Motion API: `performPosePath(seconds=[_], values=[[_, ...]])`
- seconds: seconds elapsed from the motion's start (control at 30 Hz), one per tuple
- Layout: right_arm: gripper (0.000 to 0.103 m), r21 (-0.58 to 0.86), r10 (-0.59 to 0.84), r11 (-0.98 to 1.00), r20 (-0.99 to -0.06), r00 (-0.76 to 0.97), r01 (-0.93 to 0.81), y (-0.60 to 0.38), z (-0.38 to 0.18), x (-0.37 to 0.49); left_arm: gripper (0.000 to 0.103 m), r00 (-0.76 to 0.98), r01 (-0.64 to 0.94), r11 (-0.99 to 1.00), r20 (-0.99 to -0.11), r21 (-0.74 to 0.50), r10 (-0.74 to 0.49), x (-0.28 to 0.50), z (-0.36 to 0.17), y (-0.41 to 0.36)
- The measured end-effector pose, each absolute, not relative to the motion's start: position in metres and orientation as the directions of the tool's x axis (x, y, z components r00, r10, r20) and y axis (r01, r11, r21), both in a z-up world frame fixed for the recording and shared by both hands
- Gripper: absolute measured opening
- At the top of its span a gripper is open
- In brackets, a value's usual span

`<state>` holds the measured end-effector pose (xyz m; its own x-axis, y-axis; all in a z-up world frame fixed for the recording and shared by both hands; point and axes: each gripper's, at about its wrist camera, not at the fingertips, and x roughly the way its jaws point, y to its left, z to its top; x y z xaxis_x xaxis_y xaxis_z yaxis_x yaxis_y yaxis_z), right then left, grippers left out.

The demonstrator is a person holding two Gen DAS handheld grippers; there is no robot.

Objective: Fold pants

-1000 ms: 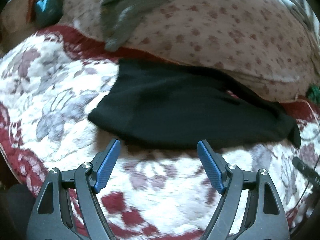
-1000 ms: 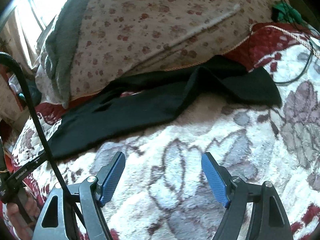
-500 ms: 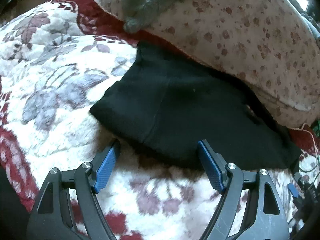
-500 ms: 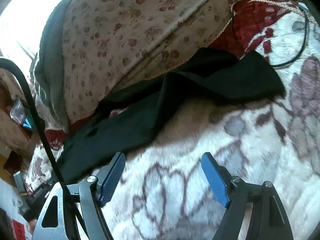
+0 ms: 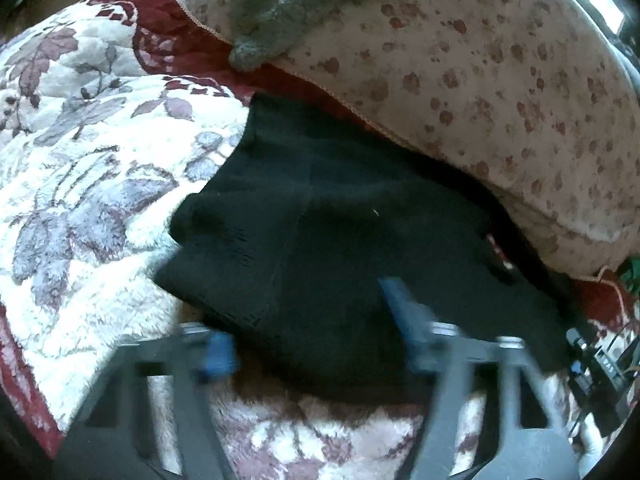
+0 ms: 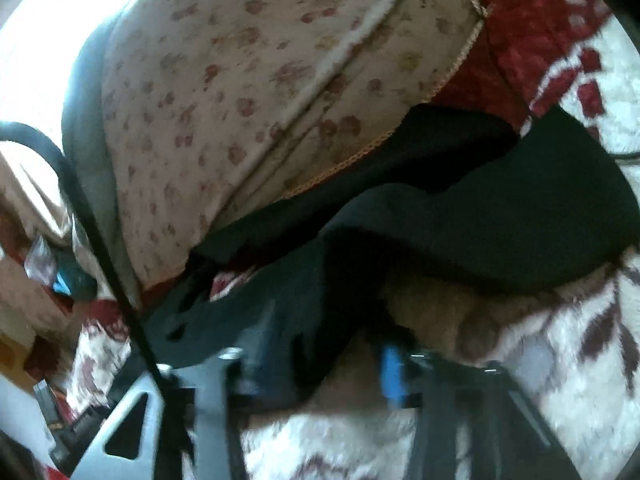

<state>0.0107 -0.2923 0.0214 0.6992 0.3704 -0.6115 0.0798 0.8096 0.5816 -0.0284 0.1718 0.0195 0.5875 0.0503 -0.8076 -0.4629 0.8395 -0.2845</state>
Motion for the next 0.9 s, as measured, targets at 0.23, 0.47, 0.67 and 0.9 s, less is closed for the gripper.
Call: performPosePath(seconds=[0.23, 0.47, 0.67, 0.9], values=[[0.006, 0.598, 0.389, 0.798, -0.602, 0.697, 0.071, -0.294, 0.026, 0.009, 0.012, 0.581, -0.418, 0.854, -0.814, -0.310, -0.012, -0.018, 0.024, 0.184], [0.005, 0.592, 0.432, 0.806, -0.592, 0.680, 0.004, -0.278, 0.046, -0.010, 0.011, 0.614, -0.358, 0.880, -0.789, -0.313, -0.030, -0.024, 0.050, 0.203], [0.005, 0.615, 0.500, 0.787, -0.591, 0.633, -0.048, -0.246, 0.055, -0.041, 0.011, 0.596, -0.360, 0.885, -0.802, -0.296, -0.025, -0.047, 0.057, 0.238], [0.005, 0.645, 0.586, 0.756, -0.593, 0.552, -0.110, -0.195, 0.045, -0.074, 0.011, 0.577, -0.410, 0.882, -0.815, -0.233, 0.052, -0.078, 0.059, 0.281]])
